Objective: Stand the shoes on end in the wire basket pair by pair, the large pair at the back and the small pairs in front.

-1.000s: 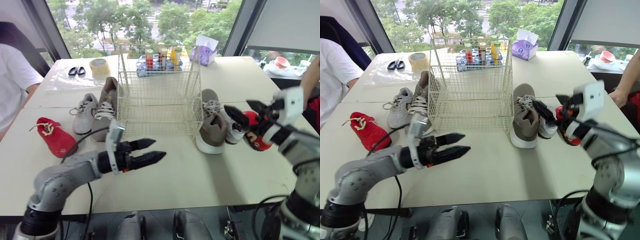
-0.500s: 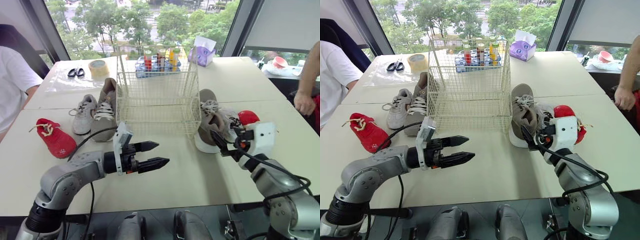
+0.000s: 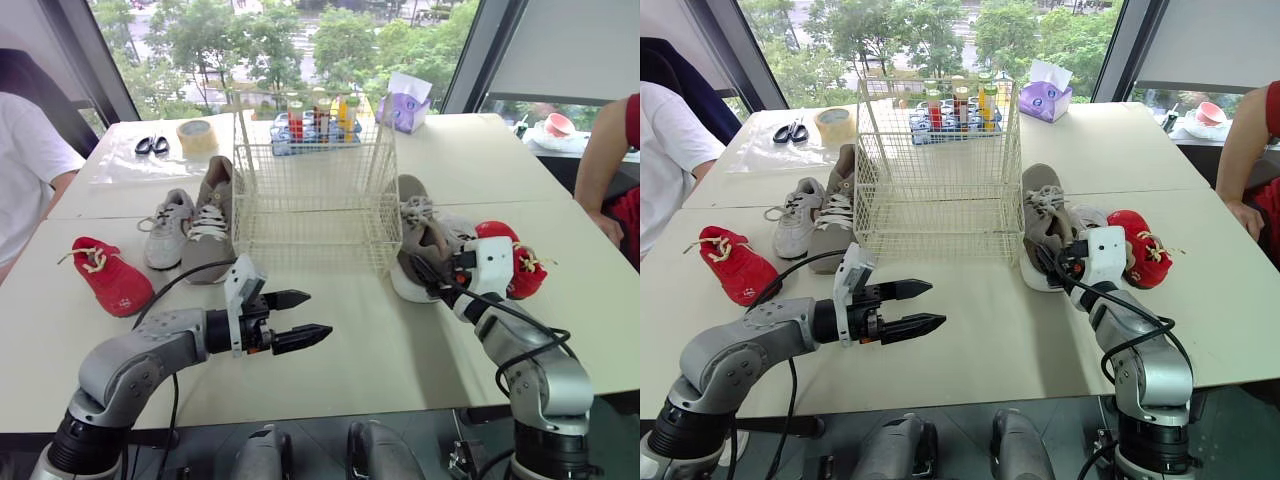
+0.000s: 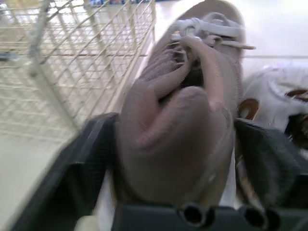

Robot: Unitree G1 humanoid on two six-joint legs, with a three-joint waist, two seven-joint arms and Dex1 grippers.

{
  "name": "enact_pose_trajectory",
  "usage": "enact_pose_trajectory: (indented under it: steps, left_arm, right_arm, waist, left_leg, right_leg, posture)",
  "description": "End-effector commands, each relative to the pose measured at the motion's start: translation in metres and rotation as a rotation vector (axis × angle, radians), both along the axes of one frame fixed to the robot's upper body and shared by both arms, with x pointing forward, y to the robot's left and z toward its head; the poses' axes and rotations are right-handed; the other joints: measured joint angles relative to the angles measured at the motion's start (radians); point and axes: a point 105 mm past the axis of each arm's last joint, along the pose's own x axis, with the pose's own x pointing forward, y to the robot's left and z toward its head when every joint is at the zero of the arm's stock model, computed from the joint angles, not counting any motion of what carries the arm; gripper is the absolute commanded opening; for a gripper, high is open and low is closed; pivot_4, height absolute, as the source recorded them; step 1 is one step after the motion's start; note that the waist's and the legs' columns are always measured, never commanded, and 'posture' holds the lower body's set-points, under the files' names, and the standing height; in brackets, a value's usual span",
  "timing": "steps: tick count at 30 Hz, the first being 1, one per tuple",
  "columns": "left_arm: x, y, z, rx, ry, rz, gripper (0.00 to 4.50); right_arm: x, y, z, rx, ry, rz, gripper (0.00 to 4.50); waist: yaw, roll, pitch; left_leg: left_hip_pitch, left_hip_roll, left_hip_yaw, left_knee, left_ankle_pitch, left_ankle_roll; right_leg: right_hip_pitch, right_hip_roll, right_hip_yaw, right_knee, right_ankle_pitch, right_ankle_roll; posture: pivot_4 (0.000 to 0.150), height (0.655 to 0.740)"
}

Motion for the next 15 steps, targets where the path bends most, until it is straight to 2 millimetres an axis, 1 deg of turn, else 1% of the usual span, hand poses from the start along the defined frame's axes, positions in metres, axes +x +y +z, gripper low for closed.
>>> enact_pose_trajectory:
  steps: [1,4,5,6,8,10,12,14,15]
  left_arm:
    - [-0.004,-0.002,0.007,0.009,-0.044,-0.023,4.5]
    - [-0.004,-0.002,0.008,0.009,-0.045,-0.023,4.5]
    - [-0.004,-0.001,0.009,0.009,-0.045,-0.022,4.5]
    - [-0.003,-0.001,0.009,0.008,-0.046,-0.022,4.5]
    - [-0.002,-0.001,0.01,0.007,-0.046,-0.023,4.5]
    - [-0.001,-0.001,0.012,-0.001,-0.045,-0.026,4.5]
    - [0.001,-0.002,0.015,-0.016,-0.039,-0.035,4.5]
    - [0.003,-0.003,0.018,-0.03,-0.032,-0.047,4.5]
    - [0.004,-0.003,0.019,-0.033,-0.03,-0.05,4.5]
  right_arm:
    - [0.001,-0.001,-0.012,-0.045,0.032,-0.034,2.27]
    - [-0.003,0.001,-0.014,-0.036,0.034,-0.047,1.08]
    - [-0.005,0.002,-0.014,-0.03,0.035,-0.05,0.6]
    - [-0.007,0.003,-0.014,-0.023,0.036,-0.053,0.33]
    - [-0.009,0.004,-0.012,-0.01,0.03,-0.071,0.25]
    - [-0.01,0.004,-0.004,-0.004,0.003,-0.089,0.25]
    - [-0.01,0.001,0.018,-0.007,-0.087,-0.133,0.25]
    - [-0.008,-0.008,0.059,-0.027,-0.253,-0.206,0.25]
    - [-0.008,-0.01,0.07,-0.035,-0.298,-0.225,0.25]
  waist:
    - [-0.001,-0.001,-0.001]
    - [0.0,-0.004,-0.003]
    - [0.0,-0.004,-0.003]
    - [0.002,-0.004,-0.003]
    - [0.007,-0.004,-0.004]
    - [0.007,-0.004,-0.004]
    - [0.007,-0.004,-0.004]
    - [0.006,-0.003,-0.003]
    - [0.005,-0.001,-0.001]
  left_leg:
    - [0.0,0.0,0.0,0.0,0.0,0.0]
    - [0.0,0.0,-0.001,0.0,0.0,0.0]
    - [0.0,0.0,-0.001,0.0,0.0,0.0]
    - [0.0,0.0,-0.001,0.0,0.0,0.0]
    - [0.0,0.0,-0.001,0.0,0.0,0.0]
    - [0.0,0.0,-0.001,0.0,0.0,0.0]
    - [-0.001,0.0,-0.001,0.0,0.0,0.0]
    - [-0.001,0.0,-0.001,0.0,0.0,0.0]
    - [-0.002,0.0,0.0,0.0,0.0,0.0]
  right_leg:
    - [0.0,0.0,0.0,0.0,0.0,0.0]
    - [0.001,0.0,0.0,0.0,0.0,0.0]
    - [0.001,0.0,0.0,0.0,0.0,0.0]
    - [0.001,0.0,0.0,-0.001,0.0,0.0]
    - [0.001,0.0,0.0,-0.001,0.0,0.0]
    - [0.001,0.0,-0.001,-0.001,0.0,0.0]
    - [0.0,0.0,-0.001,-0.002,0.0,0.0]
    - [0.0,0.0,-0.001,-0.002,0.0,0.0]
    - [-0.001,0.0,0.0,-0.002,0.0,0.0]
  posture:
    - [0.15,0.74]
    - [0.15,0.74]
    - [0.15,0.74]
    - [0.15,0.74]
    - [0.15,0.74]
    - [0.15,0.74]
    - [0.15,0.74]
    - [0.15,0.74]
    - [0.15,0.74]
